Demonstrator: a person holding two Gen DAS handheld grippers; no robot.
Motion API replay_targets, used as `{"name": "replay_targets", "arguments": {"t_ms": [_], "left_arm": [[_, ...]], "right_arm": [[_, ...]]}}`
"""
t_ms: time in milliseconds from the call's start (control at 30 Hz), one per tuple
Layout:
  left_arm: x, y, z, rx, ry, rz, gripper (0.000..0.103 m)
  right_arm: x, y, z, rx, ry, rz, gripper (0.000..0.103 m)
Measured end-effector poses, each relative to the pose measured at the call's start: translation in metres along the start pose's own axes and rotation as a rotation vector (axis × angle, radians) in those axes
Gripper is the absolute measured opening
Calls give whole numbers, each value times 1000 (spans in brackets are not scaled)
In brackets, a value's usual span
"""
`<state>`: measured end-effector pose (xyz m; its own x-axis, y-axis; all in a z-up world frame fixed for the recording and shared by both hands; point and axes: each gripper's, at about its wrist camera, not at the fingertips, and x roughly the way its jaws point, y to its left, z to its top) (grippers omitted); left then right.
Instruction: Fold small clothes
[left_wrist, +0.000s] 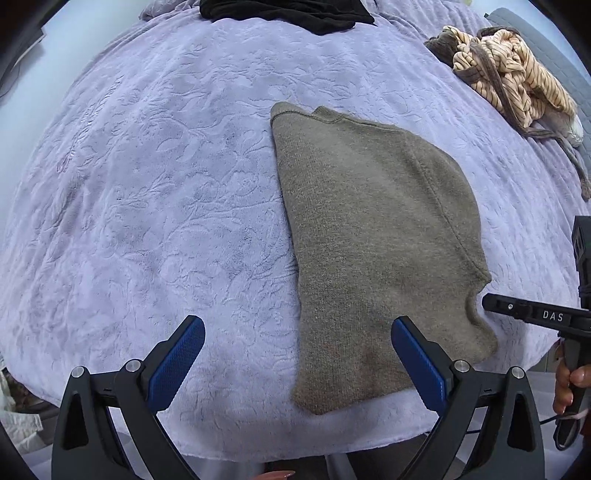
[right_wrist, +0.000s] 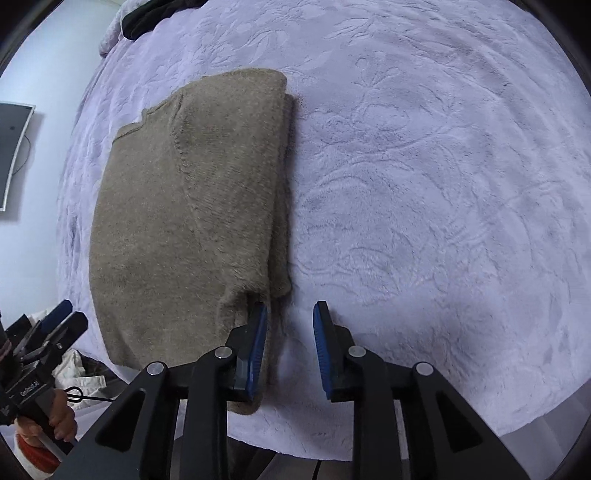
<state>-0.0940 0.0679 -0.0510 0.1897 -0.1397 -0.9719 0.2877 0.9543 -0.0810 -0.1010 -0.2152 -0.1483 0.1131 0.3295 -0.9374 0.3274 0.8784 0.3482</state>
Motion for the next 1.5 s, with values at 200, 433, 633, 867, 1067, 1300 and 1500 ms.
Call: {"name": "replay_targets", "arguments": {"t_ms": [200,433,633,867,1067,1300,1500], "left_arm": [[-5,-3,0,7,32,-11,101],[-13,-5,4,5,44,-7,101],[-19,-8,7,6,44,10,101],[-27,-9,7,5,31,21,101],[-29,-11,6,5,28,31,101],[-30,-12,5,7,22,26,101],[-34,-12,6,-4,14,21,101]], "right_arm": [[-19,-2,-13,57,-24,8,30],[-40,33,-11,18,-73,-27,46],[-50,68,-8,-53,-105,-91,69],[-58,91,-10,-86,-143,-132,83],[-65,99,-14,-113,-166,-168,95],[-64,99,-18,-115,-160,-232,95],[-66,100,-18,-116,-161,-257,95]]}}
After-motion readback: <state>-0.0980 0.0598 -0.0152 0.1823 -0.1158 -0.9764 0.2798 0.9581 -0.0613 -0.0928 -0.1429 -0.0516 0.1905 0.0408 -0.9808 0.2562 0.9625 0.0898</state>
